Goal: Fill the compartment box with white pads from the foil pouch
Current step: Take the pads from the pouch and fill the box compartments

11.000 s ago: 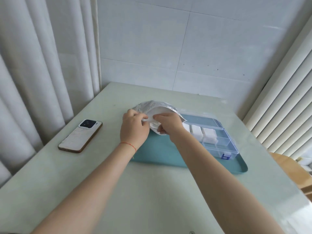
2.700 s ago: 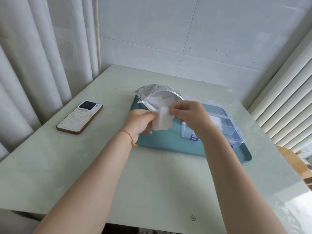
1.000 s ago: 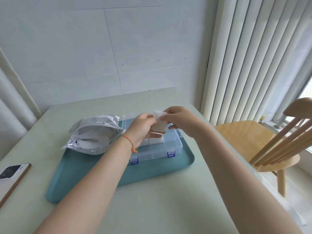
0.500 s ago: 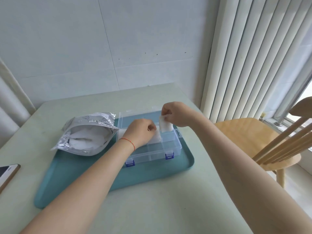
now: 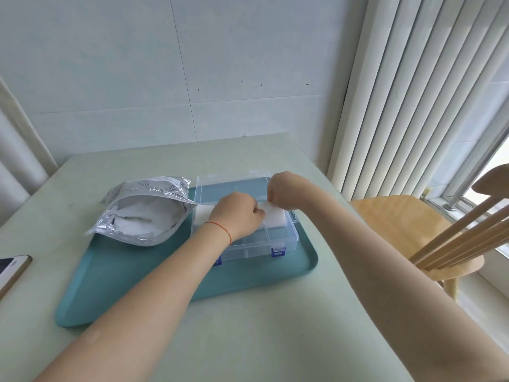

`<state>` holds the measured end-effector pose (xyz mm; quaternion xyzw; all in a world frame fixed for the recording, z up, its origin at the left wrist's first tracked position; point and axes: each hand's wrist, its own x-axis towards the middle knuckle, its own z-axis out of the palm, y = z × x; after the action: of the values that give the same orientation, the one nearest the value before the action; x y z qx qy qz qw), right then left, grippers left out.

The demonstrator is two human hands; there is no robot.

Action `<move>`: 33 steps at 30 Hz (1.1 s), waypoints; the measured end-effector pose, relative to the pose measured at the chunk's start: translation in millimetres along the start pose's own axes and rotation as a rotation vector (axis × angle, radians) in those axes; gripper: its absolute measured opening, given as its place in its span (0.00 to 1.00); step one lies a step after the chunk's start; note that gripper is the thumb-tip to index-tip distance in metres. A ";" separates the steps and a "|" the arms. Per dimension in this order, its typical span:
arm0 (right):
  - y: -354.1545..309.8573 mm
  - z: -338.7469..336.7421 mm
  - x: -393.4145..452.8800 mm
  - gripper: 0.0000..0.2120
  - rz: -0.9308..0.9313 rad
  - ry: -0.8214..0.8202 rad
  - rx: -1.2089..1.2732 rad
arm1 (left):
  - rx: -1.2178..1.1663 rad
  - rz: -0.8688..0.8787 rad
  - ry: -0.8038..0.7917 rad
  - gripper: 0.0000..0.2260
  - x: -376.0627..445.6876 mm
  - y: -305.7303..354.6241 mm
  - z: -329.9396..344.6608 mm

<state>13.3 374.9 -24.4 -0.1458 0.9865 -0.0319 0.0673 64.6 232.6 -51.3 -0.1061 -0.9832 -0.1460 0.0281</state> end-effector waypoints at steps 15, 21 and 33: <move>-6.3 12.3 -3.7 0.07 -0.011 0.125 -0.296 | 0.038 -0.021 -0.016 0.17 -4.5 9.9 -6.8; -3.3 0.7 -8.6 0.14 0.055 0.122 -0.050 | 0.005 -0.028 -0.062 0.16 -10.7 8.7 -13.8; -167.3 19.5 -49.6 0.11 -0.265 0.173 0.488 | 0.057 -0.143 1.067 0.05 -103.7 -124.7 -51.7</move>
<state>110.5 228.7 -23.7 -0.2495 0.9241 -0.2892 0.0113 140.0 80.1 -45.9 0.0509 -0.8407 -0.1543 0.5165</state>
